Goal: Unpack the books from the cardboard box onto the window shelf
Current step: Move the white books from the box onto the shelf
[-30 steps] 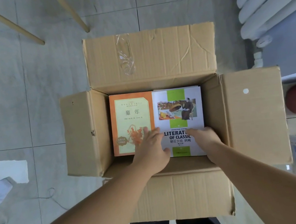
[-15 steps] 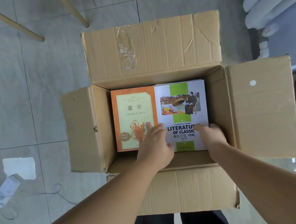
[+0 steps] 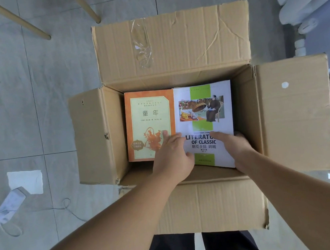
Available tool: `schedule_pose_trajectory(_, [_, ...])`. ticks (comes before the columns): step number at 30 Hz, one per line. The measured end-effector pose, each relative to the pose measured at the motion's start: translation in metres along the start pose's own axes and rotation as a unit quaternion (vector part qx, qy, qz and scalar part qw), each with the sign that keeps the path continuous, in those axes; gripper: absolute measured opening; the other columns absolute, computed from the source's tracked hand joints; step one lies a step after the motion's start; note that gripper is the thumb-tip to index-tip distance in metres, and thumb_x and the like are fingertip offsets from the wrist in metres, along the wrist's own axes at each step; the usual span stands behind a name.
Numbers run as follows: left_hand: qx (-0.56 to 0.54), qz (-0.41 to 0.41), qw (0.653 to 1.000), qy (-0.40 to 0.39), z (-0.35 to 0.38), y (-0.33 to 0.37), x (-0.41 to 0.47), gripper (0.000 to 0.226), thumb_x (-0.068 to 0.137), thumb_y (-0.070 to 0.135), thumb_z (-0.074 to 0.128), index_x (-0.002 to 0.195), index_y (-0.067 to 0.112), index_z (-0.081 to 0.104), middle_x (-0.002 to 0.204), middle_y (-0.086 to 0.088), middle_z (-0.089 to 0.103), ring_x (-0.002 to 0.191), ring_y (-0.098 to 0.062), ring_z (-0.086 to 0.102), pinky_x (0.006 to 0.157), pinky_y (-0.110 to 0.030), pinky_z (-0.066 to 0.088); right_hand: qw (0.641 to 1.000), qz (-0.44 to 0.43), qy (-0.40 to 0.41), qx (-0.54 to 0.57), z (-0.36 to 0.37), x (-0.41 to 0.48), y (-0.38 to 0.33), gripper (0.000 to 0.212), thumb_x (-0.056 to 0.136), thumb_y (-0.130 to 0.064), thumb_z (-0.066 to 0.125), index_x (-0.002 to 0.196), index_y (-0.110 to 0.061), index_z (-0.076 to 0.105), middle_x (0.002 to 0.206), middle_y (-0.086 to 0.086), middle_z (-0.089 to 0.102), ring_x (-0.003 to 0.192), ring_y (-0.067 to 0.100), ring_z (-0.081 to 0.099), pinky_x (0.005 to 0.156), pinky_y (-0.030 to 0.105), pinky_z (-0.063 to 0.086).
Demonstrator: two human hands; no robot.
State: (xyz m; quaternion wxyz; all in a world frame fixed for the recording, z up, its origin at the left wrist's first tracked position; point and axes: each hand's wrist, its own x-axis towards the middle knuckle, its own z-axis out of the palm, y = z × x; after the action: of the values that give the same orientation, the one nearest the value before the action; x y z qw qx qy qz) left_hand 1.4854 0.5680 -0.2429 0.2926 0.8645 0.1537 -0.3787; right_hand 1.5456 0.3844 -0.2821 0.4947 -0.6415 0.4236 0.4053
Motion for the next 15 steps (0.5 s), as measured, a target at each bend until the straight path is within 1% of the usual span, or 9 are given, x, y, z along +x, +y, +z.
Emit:
schedule_pose_trajectory(3, [-0.012,-0.013,1.0,0.001,-0.001,0.002,0.001,0.056,0.1,0.024,0.055,0.154,0.015,0.046,0.17,0.002,0.035,0.163,-0.023,0.004,0.12,-0.047,0.035,0.999,-0.016,-0.029,-0.018,-0.004,0.001,0.001,0.082,0.061,-0.044,0.09,0.132,-0.012,0.063,0.122,0.013,0.075,0.112,0.039,0.071,0.104,0.057,0.054])
schedule_pose_trajectory(6, [-0.036,-0.025,0.999,0.004,-0.005,0.004,0.001,0.053,0.101,0.027,0.054,0.153,0.018,0.048,0.17,0.004,0.036,0.163,-0.019,0.007,0.119,-0.045,0.037,0.997,-0.051,-0.042,-0.041,-0.008,0.005,-0.002,0.061,0.076,-0.03,0.092,0.129,-0.016,0.064,0.115,0.008,0.079,0.102,0.031,0.077,0.093,0.051,0.061])
schedule_pose_trajectory(7, [-0.042,-0.029,0.999,0.007,-0.007,0.004,0.001,0.051,0.101,0.028,0.054,0.152,0.02,0.05,0.169,0.002,0.037,0.162,-0.021,0.016,0.117,-0.044,0.04,0.996,-0.064,-0.049,-0.045,-0.008,0.005,-0.004,0.053,0.079,-0.025,0.091,0.126,-0.019,0.065,0.11,0.004,0.081,0.096,0.026,0.078,0.086,0.045,0.063])
schedule_pose_trajectory(8, [-0.046,-0.035,0.998,0.01,-0.01,0.005,0.0,0.049,0.101,0.03,0.054,0.15,0.022,0.052,0.169,-0.001,0.037,0.156,-0.025,0.034,0.112,-0.042,0.043,0.994,-0.076,-0.055,-0.05,-0.01,0.004,-0.007,0.047,0.081,-0.021,0.09,0.121,-0.024,0.066,0.104,-0.001,0.081,0.09,0.021,0.079,0.078,0.038,0.063])
schedule_pose_trajectory(10, [-0.052,-0.054,0.997,0.01,-0.015,0.009,-0.002,0.045,0.101,0.032,0.054,0.146,0.026,0.057,0.17,-0.009,0.035,0.118,-0.029,0.069,0.101,-0.038,0.05,0.992,-0.093,-0.057,-0.059,-0.015,-0.002,-0.015,0.041,0.081,-0.019,0.09,0.108,-0.033,0.063,0.087,-0.012,0.081,0.075,0.011,0.079,0.064,0.028,0.059])
schedule_pose_trajectory(11, [-0.062,-0.059,0.996,0.015,-0.018,0.01,-0.001,0.043,0.101,0.033,0.053,0.144,0.027,0.059,0.168,-0.01,0.039,0.098,-0.027,0.074,0.094,-0.036,0.052,0.991,-0.099,-0.061,-0.058,-0.018,-0.007,-0.018,0.039,0.081,-0.018,0.089,0.104,-0.034,0.061,0.079,-0.016,0.081,0.067,0.006,0.078,0.057,0.024,0.057])
schedule_pose_trajectory(12, [-0.079,-0.06,0.995,0.026,-0.021,0.013,-0.001,0.041,0.102,0.034,0.054,0.141,0.026,0.061,0.163,-0.009,0.046,0.089,-0.023,0.073,0.088,-0.032,0.053,0.991,-0.107,-0.066,-0.055,-0.021,-0.014,-0.022,0.039,0.081,-0.016,0.089,0.102,-0.034,0.061,0.075,-0.018,0.08,0.063,0.003,0.077,0.053,0.022,0.057])
schedule_pose_trajectory(14, [-0.126,-0.066,0.988,0.06,-0.027,0.017,0.0,0.042,0.101,0.039,0.058,0.138,0.021,0.064,0.15,-0.002,0.06,0.103,-0.018,0.069,0.085,-0.027,0.046,0.989,-0.12,-0.078,-0.047,-0.03,-0.032,-0.026,0.039,0.083,-0.012,0.087,0.108,-0.03,0.062,0.08,-0.013,0.082,0.069,0.007,0.079,0.056,0.026,0.06])
schedule_pose_trajectory(15, [-0.156,-0.077,0.981,0.08,-0.031,0.019,-0.001,0.046,0.099,0.044,0.061,0.138,0.018,0.063,0.144,0.001,0.064,0.11,-0.015,0.066,0.085,-0.027,0.044,0.988,-0.121,-0.087,-0.039,-0.035,-0.045,-0.028,0.041,0.084,-0.009,0.085,0.114,-0.025,0.063,0.089,-0.008,0.083,0.079,0.014,0.08,0.065,0.033,0.064])
